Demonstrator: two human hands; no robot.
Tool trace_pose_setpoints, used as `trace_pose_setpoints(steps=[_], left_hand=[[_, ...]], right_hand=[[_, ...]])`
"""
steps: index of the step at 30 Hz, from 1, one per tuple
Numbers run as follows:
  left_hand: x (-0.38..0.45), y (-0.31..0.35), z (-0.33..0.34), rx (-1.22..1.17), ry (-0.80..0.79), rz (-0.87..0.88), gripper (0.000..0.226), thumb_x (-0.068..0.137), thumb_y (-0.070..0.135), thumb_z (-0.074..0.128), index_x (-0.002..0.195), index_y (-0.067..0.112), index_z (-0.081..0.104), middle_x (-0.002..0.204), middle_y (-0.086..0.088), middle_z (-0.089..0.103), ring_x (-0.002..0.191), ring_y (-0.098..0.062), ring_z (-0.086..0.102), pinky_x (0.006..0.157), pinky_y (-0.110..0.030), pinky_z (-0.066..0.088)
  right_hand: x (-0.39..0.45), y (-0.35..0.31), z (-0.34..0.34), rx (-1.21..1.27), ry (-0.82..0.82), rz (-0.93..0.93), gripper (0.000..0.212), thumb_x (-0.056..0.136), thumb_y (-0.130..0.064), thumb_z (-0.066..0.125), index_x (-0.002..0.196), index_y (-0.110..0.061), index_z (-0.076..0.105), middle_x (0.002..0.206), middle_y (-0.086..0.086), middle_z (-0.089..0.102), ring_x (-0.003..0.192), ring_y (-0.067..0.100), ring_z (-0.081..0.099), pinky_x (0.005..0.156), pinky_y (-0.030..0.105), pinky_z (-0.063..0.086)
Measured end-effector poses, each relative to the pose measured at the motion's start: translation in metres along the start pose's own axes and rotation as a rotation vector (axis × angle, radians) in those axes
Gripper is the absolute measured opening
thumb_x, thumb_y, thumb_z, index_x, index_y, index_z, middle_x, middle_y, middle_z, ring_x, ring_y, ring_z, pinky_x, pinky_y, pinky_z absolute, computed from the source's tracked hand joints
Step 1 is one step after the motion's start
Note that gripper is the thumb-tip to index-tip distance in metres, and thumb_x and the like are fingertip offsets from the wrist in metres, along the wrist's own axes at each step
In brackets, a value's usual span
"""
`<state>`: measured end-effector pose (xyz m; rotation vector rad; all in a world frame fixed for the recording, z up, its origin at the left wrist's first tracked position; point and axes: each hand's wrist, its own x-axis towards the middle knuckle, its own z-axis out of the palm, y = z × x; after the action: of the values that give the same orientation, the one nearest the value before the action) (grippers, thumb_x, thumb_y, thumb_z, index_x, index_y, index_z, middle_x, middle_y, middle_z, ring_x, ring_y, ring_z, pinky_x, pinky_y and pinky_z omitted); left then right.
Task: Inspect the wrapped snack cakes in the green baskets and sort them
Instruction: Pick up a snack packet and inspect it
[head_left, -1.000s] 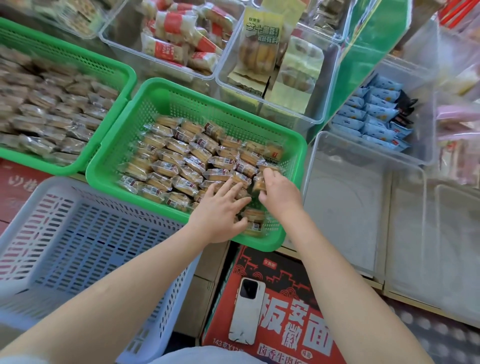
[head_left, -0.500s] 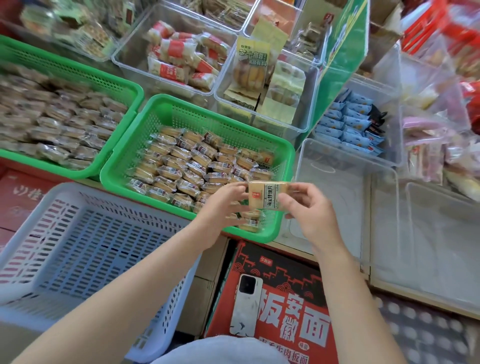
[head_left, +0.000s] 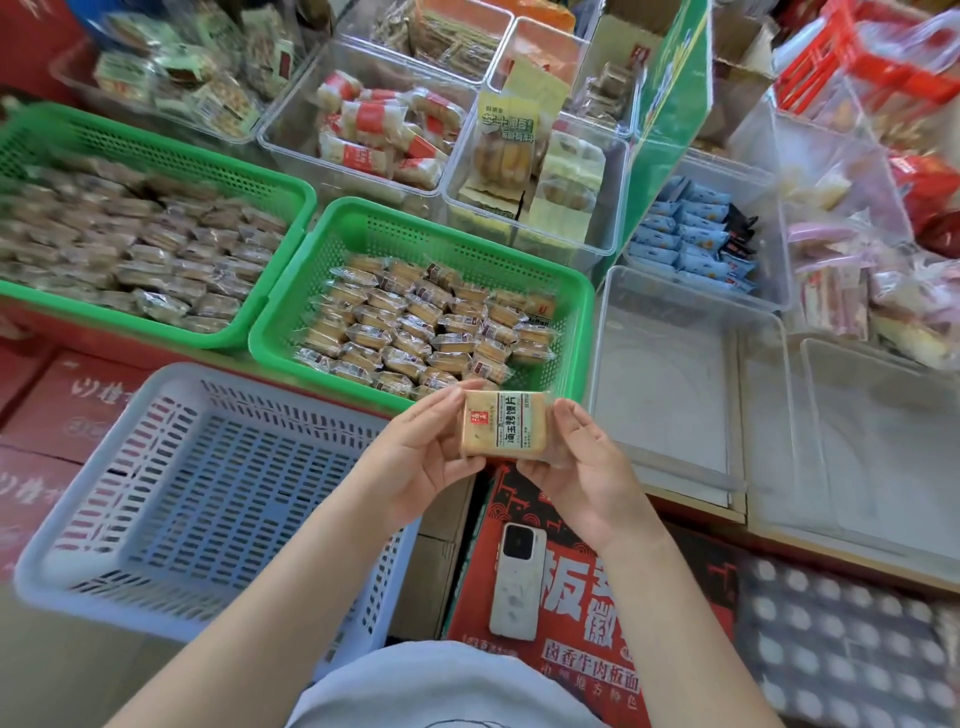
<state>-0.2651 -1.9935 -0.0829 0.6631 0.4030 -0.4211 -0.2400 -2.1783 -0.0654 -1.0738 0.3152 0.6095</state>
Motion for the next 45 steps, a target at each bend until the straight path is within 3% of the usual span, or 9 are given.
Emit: trace_pose_setpoints(steps=[4, 9, 13, 17, 20, 24, 34, 39, 45], left_hand=[[-0.011, 0.004, -0.002, 0.083, -0.003, 0.021, 0.028, 0.087, 0.021, 0.062, 0.111, 0.008, 0.067, 0.101, -0.014, 0.072, 0.081, -0.02, 0.071, 0.056, -0.028, 0.06], [-0.024, 0.006, 0.008, 0.123, -0.072, 0.043, 0.029, 0.088, 0.017, 0.062, 0.112, 0.002, 0.067, 0.098, -0.014, 0.072, 0.077, -0.017, 0.07, 0.054, -0.028, 0.059], [-0.031, 0.005, 0.014, 0.137, -0.102, 0.048, 0.02, 0.081, 0.011, 0.067, 0.098, 0.013, 0.078, 0.094, -0.008, 0.073, 0.076, -0.015, 0.07, 0.055, -0.026, 0.058], [-0.034, 0.005, 0.013, 0.133, -0.1, 0.033, 0.035, 0.077, -0.001, 0.068, 0.109, 0.012, 0.074, 0.094, -0.006, 0.072, 0.077, -0.016, 0.071, 0.058, -0.021, 0.057], [-0.033, 0.003, 0.01, 0.161, -0.017, 0.019, 0.046, 0.075, -0.002, 0.07, 0.12, 0.005, 0.066, 0.103, -0.012, 0.074, 0.086, -0.022, 0.074, 0.067, -0.027, 0.06], [-0.03, -0.002, 0.005, 0.217, 0.089, -0.031, 0.034, 0.083, 0.003, 0.072, 0.116, 0.008, 0.067, 0.098, -0.01, 0.076, 0.079, -0.017, 0.073, 0.073, -0.031, 0.062], [-0.028, -0.001, -0.004, 0.276, 0.095, -0.14, 0.028, 0.097, 0.008, 0.063, 0.124, 0.004, 0.059, 0.104, -0.018, 0.075, 0.078, -0.022, 0.073, 0.063, -0.031, 0.061], [-0.03, -0.005, 0.0, 0.532, 0.172, 0.069, 0.035, 0.086, 0.012, 0.078, 0.118, 0.013, 0.063, 0.097, -0.008, 0.077, 0.084, -0.023, 0.074, 0.07, -0.034, 0.062], [-0.025, -0.016, -0.003, 0.936, 0.326, 0.364, 0.003, 0.088, 0.017, 0.078, 0.089, 0.015, 0.076, 0.072, 0.002, 0.076, 0.069, -0.013, 0.073, 0.071, -0.031, 0.063]], right_hand=[[-0.008, 0.005, 0.003, 0.005, 0.051, -0.026, 0.023, 0.091, -0.028, 0.054, 0.101, -0.007, 0.056, 0.102, 0.014, 0.072, 0.089, 0.022, 0.066, 0.076, 0.03, 0.044], [-0.019, 0.01, 0.007, 0.044, 0.078, -0.028, 0.015, 0.092, -0.029, 0.054, 0.087, -0.015, 0.058, 0.091, 0.009, 0.072, 0.068, 0.015, 0.066, 0.051, 0.02, 0.047], [-0.023, 0.015, 0.007, 0.059, 0.078, -0.049, 0.018, 0.098, -0.028, 0.049, 0.098, -0.011, 0.055, 0.076, 0.005, 0.066, 0.043, 0.006, 0.034, 0.045, 0.021, 0.02], [-0.025, 0.016, 0.0, 0.027, 0.131, -0.084, 0.036, 0.097, -0.034, 0.051, 0.117, -0.004, 0.055, 0.093, 0.013, 0.067, 0.04, 0.005, 0.023, 0.042, 0.021, 0.014], [-0.025, 0.015, 0.0, 0.045, 0.175, -0.104, 0.048, 0.092, -0.039, 0.054, 0.117, 0.001, 0.059, 0.089, 0.014, 0.064, 0.039, 0.004, 0.023, 0.037, 0.017, 0.018], [-0.025, 0.012, 0.003, 0.03, 0.184, -0.103, 0.048, 0.091, -0.037, 0.055, 0.12, 0.001, 0.062, 0.078, 0.01, 0.064, 0.038, 0.005, 0.024, 0.035, 0.017, 0.02], [-0.025, 0.006, 0.016, -0.181, 0.278, -0.181, 0.013, 0.103, -0.022, 0.049, 0.106, -0.01, 0.054, 0.09, 0.012, 0.075, 0.043, 0.005, 0.038, 0.037, 0.017, 0.024], [-0.019, 0.009, 0.012, -0.159, 0.337, -0.199, 0.016, 0.104, -0.021, 0.049, 0.107, -0.007, 0.055, 0.103, 0.022, 0.073, 0.04, 0.007, 0.032, 0.035, 0.018, 0.024], [-0.011, 0.012, 0.008, -0.011, 0.408, -0.1, 0.028, 0.104, -0.019, 0.049, 0.12, 0.001, 0.057, 0.099, 0.031, 0.062, 0.038, 0.007, 0.027, 0.034, 0.018, 0.022]])
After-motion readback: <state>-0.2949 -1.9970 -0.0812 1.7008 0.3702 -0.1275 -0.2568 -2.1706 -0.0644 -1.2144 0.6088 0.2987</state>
